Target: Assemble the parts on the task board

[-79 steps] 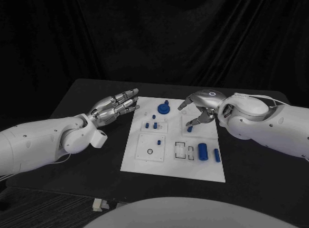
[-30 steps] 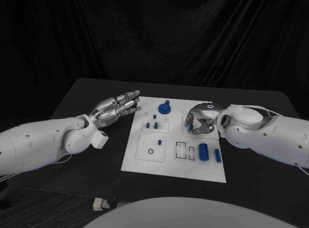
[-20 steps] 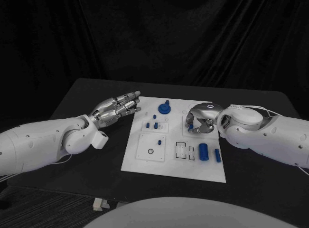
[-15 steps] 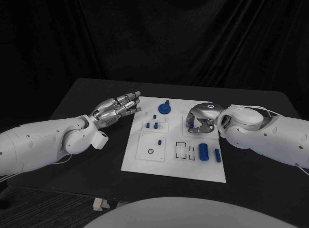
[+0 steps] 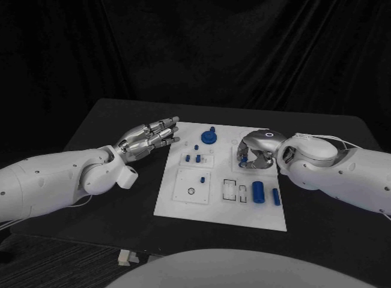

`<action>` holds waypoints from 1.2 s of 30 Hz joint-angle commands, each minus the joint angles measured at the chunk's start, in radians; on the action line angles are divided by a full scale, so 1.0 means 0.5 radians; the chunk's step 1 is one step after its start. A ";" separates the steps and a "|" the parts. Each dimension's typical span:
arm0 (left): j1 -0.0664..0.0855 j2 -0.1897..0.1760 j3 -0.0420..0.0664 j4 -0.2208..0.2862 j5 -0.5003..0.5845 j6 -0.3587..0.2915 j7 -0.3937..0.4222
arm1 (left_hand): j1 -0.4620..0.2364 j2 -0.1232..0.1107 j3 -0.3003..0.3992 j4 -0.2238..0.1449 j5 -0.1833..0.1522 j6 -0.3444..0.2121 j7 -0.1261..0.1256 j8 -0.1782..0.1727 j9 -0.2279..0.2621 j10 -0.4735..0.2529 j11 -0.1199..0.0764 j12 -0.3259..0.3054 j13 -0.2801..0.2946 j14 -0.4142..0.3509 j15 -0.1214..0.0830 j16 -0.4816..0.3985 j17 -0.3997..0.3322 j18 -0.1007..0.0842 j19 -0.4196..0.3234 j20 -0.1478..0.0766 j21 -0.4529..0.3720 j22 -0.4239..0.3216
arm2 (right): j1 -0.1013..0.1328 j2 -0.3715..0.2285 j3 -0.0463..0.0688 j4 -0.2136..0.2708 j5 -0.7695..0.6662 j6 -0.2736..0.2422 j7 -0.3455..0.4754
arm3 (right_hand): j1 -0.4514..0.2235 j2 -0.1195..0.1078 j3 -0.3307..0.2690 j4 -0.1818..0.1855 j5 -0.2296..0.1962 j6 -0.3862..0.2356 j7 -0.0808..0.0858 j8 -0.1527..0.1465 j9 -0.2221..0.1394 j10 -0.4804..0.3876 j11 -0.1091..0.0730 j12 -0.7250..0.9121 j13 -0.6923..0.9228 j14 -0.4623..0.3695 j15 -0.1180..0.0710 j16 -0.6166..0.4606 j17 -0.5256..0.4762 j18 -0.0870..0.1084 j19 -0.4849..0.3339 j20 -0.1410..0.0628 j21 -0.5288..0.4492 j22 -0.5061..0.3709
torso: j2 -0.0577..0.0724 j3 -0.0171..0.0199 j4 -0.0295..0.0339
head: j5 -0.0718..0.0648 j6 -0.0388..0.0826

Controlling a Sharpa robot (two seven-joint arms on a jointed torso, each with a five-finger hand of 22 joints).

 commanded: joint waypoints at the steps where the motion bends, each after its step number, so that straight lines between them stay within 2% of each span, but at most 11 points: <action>1: -0.004 0.002 0.002 0.004 0.015 0.025 0.011 | -0.018 0.004 -0.008 0.006 -0.002 0.011 0.007 0.011 0.002 0.005 0.014 0.009 0.003 0.008 0.013 0.010 0.003 0.027 0.014 -0.001 0.012 0.001 | 0.009 -0.019 0.001 0.035 -0.015 -0.085 -0.011 | 0.021 0.011 0.006 -0.015 0.007 0.013 -0.004 0.011 0.006 0.050 -0.027 0.011 0.004 0.005 -0.014 -0.007 -0.003 0.000 -0.005 -0.015 -0.013 0.198 | 0.001 0.0000 0.000 | 0.007 0.000; 4: -0.004 0.000 0.002 0.005 0.015 0.024 0.009 | -0.016 0.004 -0.008 0.004 0.000 0.011 0.008 0.011 0.002 0.005 0.015 0.009 0.003 0.010 0.014 0.011 0.003 0.027 0.016 0.000 0.013 0.005 | 0.025 -0.038 0.001 0.071 -0.015 -0.108 -0.009 | 0.023 0.011 0.012 -0.023 0.004 0.013 -0.006 0.015 0.012 0.060 -0.031 0.011 0.006 0.006 -0.017 -0.010 -0.005 0.000 -0.005 -0.017 -0.011 0.198 | 0.000 0.0000 0.000 | 0.012 0.000; 9: -0.005 -0.001 0.002 0.004 0.015 0.022 0.005 | -0.015 0.003 -0.008 0.003 0.001 0.012 0.009 0.012 0.002 0.005 0.015 0.009 0.003 0.011 0.015 0.012 0.004 0.027 0.017 0.000 0.014 0.005 | 0.096 -0.080 0.001 0.162 -0.017 -0.137 -0.008 | 0.028 0.015 0.018 -0.031 -0.002 0.015 -0.008 0.021 0.019 0.065 -0.033 0.007 0.007 -0.001 -0.019 -0.026 -0.028 0.004 -0.014 -0.019 -0.037 0.192 | 0.000 0.0002 0.001 | 0.011 0.000; 14: -0.005 0.003 0.002 0.001 0.015 0.021 0.004 | -0.014 0.003 -0.008 0.002 0.001 0.012 0.009 0.012 0.002 0.006 0.015 0.009 0.003 0.012 0.016 0.012 0.004 0.027 0.017 0.000 0.014 0.004 | 0.181 -0.127 0.001 0.289 -0.045 -0.119 -0.031 | 0.032 0.018 0.025 -0.040 -0.013 0.016 -0.008 0.026 0.027 0.066 -0.033 0.000 0.007 -0.006 -0.019 -0.034 -0.035 0.003 -0.019 -0.020 -0.040 0.192 | 0.000 0.0002 0.001 | 0.006 0.000; 19: -0.006 0.009 0.002 -0.003 0.015 0.023 0.002 | -0.012 0.003 -0.007 0.001 0.003 0.011 0.010 0.012 0.001 0.005 0.015 0.009 0.003 0.012 0.016 0.012 0.004 0.026 0.017 0.000 0.014 0.003 | 0.225 -0.130 0.001 0.425 -0.100 -0.060 -0.053 | 0.034 0.020 0.030 -0.045 -0.026 0.013 -0.007 0.028 0.032 0.066 -0.031 -0.006 0.006 -0.007 -0.018 -0.037 -0.034 0.003 -0.022 -0.020 -0.042 0.192 | 0.000 0.0003 0.001 | -0.003 0.000; 23: -0.007 0.012 0.002 -0.004 0.015 0.024 0.003 | -0.012 0.003 -0.007 0.000 0.004 0.012 0.010 0.012 0.002 0.005 0.015 0.009 0.003 0.012 0.017 0.012 0.004 0.026 0.017 0.000 0.014 0.003 | 0.218 -0.079 0.001 0.483 -0.182 0.000 -0.065 | 0.040 0.021 0.037 -0.055 -0.028 0.002 -0.005 0.025 0.035 0.070 -0.032 -0.011 0.006 -0.001 -0.019 -0.029 -0.018 0.000 -0.019 -0.021 -0.026 0.196 | 0.000 0.0001 0.001 | -0.003 0.000; 26: -0.008 0.014 0.002 -0.004 0.015 0.024 0.004 | -0.012 0.003 -0.007 0.000 0.004 0.012 0.010 0.012 0.002 0.005 0.015 0.009 0.003 0.012 0.017 0.012 0.004 0.026 0.017 0.000 0.014 0.003 | 0.198 -0.014 0.001 0.487 -0.246 0.048 -0.061 | 0.044 0.021 0.041 -0.062 -0.023 -0.001 -0.004 0.024 0.037 0.072 -0.032 -0.014 0.006 -0.002 -0.019 -0.033 -0.025 0.000 -0.020 -0.022 -0.027 0.196 | -0.001 -0.0007 0.001 | 0.001 0.000; 32: -0.008 0.010 0.002 -0.003 0.015 0.024 0.005 | -0.008 0.005 -0.005 -0.002 0.009 0.012 0.013 0.012 0.001 0.005 0.015 0.009 0.003 0.011 0.017 0.012 0.004 0.025 0.018 0.000 0.014 0.003 | 0.137 0.141 0.001 0.433 -0.306 0.120 -0.032 | 0.049 0.022 0.046 -0.070 -0.028 -0.005 -0.002 0.023 0.040 0.073 -0.030 -0.019 0.006 -0.006 -0.018 -0.040 -0.035 0.002 -0.024 -0.022 -0.036 0.195 | 0.000 -0.0007 0.000 | 0.016 0.000; 36: -0.008 0.003 0.002 -0.005 0.015 0.020 0.007 | -0.007 0.005 -0.005 -0.002 0.010 0.012 0.013 0.013 0.002 0.006 0.015 0.009 0.003 0.011 0.016 0.012 0.004 0.025 0.017 0.000 0.014 0.002 | 0.095 0.239 0.002 0.378 -0.319 0.133 -0.004 | 0.048 0.029 0.050 -0.076 -0.039 0.005 -0.004 0.031 0.047 0.083 -0.032 -0.019 0.009 -0.004 -0.019 -0.038 -0.029 0.001 -0.024 -0.022 -0.032 0.196 | 0.002 0.0003 0.001 | 0.019 0.000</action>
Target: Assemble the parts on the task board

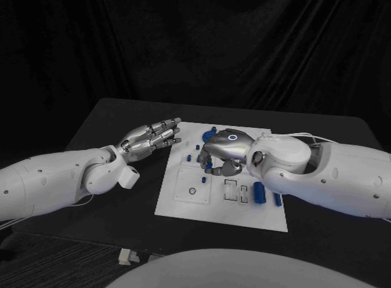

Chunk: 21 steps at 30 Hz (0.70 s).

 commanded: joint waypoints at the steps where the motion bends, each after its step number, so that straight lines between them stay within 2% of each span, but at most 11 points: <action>1: -0.003 -0.005 0.002 0.001 0.015 0.014 0.026 | -0.007 0.007 -0.004 -0.003 0.010 0.006 0.007 0.013 0.002 0.006 0.015 0.010 0.003 0.002 0.008 0.011 0.001 0.024 0.016 -0.001 0.005 -0.006 | -0.028 0.050 0.002 -0.040 -0.095 0.080 0.013 | 0.019 0.004 0.007 -0.022 -0.012 0.000 0.003 0.014 0.005 0.064 -0.053 0.005 0.005 -0.002 -0.005 -0.006 0.008 0.000 -0.008 -0.008 0.004 0.196 | 0.002 0.0009 -0.001 | 0.003 0.000; 4: -0.003 -0.016 0.002 0.002 0.015 0.010 0.031 | -0.001 0.011 -0.002 -0.004 0.014 0.004 0.011 0.014 0.002 0.006 0.021 0.010 0.003 -0.005 -0.015 0.006 -0.002 0.021 0.008 -0.004 0.000 -0.024 | -0.051 0.108 0.002 -0.078 -0.098 0.089 0.026 | 0.019 0.004 0.007 -0.022 -0.013 0.001 0.003 0.014 0.005 0.065 -0.054 0.005 0.005 -0.003 -0.005 -0.007 0.006 0.000 -0.008 -0.008 0.005 0.196 | 0.001 -0.0004 0.002 | -0.005 0.000; 5: -0.003 -0.022 0.002 0.003 0.015 0.008 0.032 | 0.001 0.013 -0.002 -0.004 0.016 0.003 0.015 0.015 0.002 0.009 0.027 0.012 0.004 -0.009 -0.034 0.004 -0.004 0.020 0.002 -0.007 -0.005 -0.036 | -0.057 0.124 0.002 -0.087 -0.099 0.091 0.029 | 0.019 0.004 0.007 -0.023 -0.013 0.001 0.003 0.015 0.005 0.065 -0.054 0.005 0.005 -0.002 -0.005 -0.007 0.007 0.000 -0.008 -0.008 0.005 0.196 | 0.001 -0.0004 0.002 | -0.010 0.000; 15: -0.004 -0.080 0.002 0.007 0.015 -0.007 0.030 | 0.001 0.013 -0.002 -0.004 0.016 -0.001 0.016 0.014 0.001 0.016 0.030 0.016 0.007 -0.011 -0.042 0.003 -0.004 0.021 0.000 -0.009 -0.006 -0.038 | -0.114 0.233 0.002 -0.142 -0.102 0.132 0.058 | 0.018 0.003 0.008 -0.028 -0.018 -0.007 0.003 0.010 0.006 0.066 -0.054 0.002 0.006 0.005 -0.006 0.003 0.024 -0.002 -0.003 -0.009 0.022 0.200 | 0.002 -0.0009 0.002 | -0.031 0.000; 21: -0.005 -0.071 0.002 -0.002 0.015 0.002 0.032 | 0.001 0.013 -0.002 -0.004 0.017 -0.004 0.016 0.013 0.000 0.016 0.030 0.017 0.007 -0.010 -0.043 0.003 -0.004 0.021 0.000 -0.009 -0.006 -0.039 | -0.147 0.260 0.002 -0.163 -0.102 0.168 0.063 | 0.017 0.003 0.010 -0.029 -0.020 -0.010 0.004 0.007 0.006 0.066 -0.053 0.001 0.006 0.005 -0.006 0.000 0.019 -0.002 -0.002 -0.009 0.021 0.200 | 0.000 0.0001 -0.002 | -0.022 0.000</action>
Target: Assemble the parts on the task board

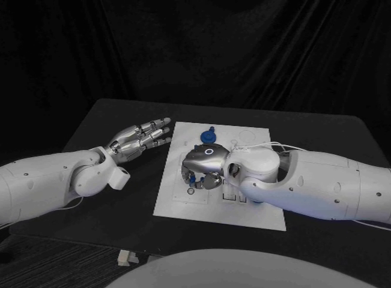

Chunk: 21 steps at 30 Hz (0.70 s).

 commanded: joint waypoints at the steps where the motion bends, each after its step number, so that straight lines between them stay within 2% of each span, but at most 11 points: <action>1: -0.004 0.010 0.002 0.000 0.015 0.008 0.031 | 0.001 0.013 -0.002 -0.004 0.009 -0.004 0.016 0.006 0.001 0.002 0.016 0.009 0.003 0.001 -0.017 0.003 -0.002 0.021 0.000 -0.009 -0.006 -0.002 | -0.022 0.009 0.001 -0.014 -0.027 0.058 0.021 | 0.015 0.000 0.009 -0.018 -0.007 -0.010 0.004 -0.001 0.003 0.066 -0.053 0.005 0.003 0.005 -0.006 0.000 -0.004 -0.002 -0.002 -0.009 0.007 0.200 | -0.002 0.0005 -0.002 | 0.005 0.000; 11: -0.006 0.020 0.002 -0.002 0.015 0.014 0.027 | 0.002 0.014 -0.002 -0.004 0.009 -0.006 0.016 0.005 0.000 0.003 0.017 0.010 0.003 0.001 -0.017 0.003 -0.002 0.021 0.000 -0.009 -0.006 -0.001 | -0.082 0.025 0.001 -0.063 -0.027 0.016 0.031 | 0.017 0.001 0.013 -0.024 -0.008 -0.016 0.005 -0.005 0.003 0.067 -0.053 0.003 0.004 0.005 -0.006 -0.001 -0.006 -0.002 -0.002 -0.009 0.008 0.200 | 0.000 -0.0004 -0.002 | 0.012 0.000; 21: -0.009 0.033 0.002 -0.005 0.015 0.025 0.024 | 0.002 0.015 -0.002 -0.003 0.009 -0.006 0.016 0.005 0.000 0.004 0.018 0.010 0.003 0.001 -0.017 0.003 -0.001 0.022 0.001 -0.009 -0.005 0.001 | -0.099 0.025 0.001 -0.084 -0.027 -0.043 0.038 | 0.023 0.002 0.017 -0.033 -0.006 -0.019 0.005 -0.008 0.004 0.075 -0.055 0.005 0.007 0.006 -0.007 0.000 -0.003 -0.003 -0.001 -0.010 0.014 0.202 | -0.001 0.0009 -0.002 | 0.011 0.000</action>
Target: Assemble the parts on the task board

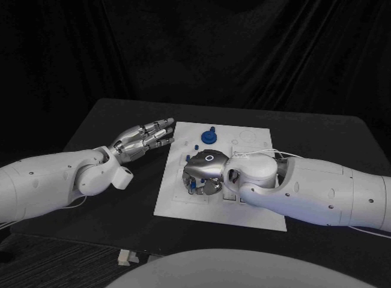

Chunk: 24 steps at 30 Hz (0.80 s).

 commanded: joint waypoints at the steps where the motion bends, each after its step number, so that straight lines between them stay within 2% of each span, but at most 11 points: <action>1: -0.004 0.007 0.002 0.001 0.015 0.023 0.024 | 0.002 0.015 -0.002 -0.003 0.009 0.001 0.009 0.005 0.001 -0.003 0.011 0.010 0.002 0.001 -0.017 0.003 -0.002 0.021 0.001 -0.009 -0.005 0.001 | -0.016 0.001 -0.006 -0.014 -0.021 -0.041 0.011 | 0.024 0.002 0.015 -0.032 0.002 -0.012 -0.002 -0.009 0.003 0.078 -0.055 0.008 0.005 0.006 -0.007 -0.001 0.004 -0.004 0.000 -0.010 0.016 0.203 | 0.000 0.0007 0.001 | -0.003 0.000; 24: -0.019 0.022 0.002 -0.012 0.015 0.045 0.003 | 0.003 0.017 -0.001 -0.003 0.009 0.001 0.011 0.005 0.001 -0.004 0.010 0.010 0.002 0.002 -0.014 0.004 -0.001 0.022 0.003 -0.008 -0.004 0.007 | -0.038 0.024 -0.006 -0.028 -0.021 -0.136 0.037 | 0.024 0.001 0.016 -0.045 -0.001 -0.014 -0.002 -0.014 0.005 0.097 -0.059 0.018 0.015 0.005 -0.010 -0.008 -0.005 -0.003 -0.002 -0.012 0.014 0.202 | -0.001 0.0007 0.001 | -0.006 0.000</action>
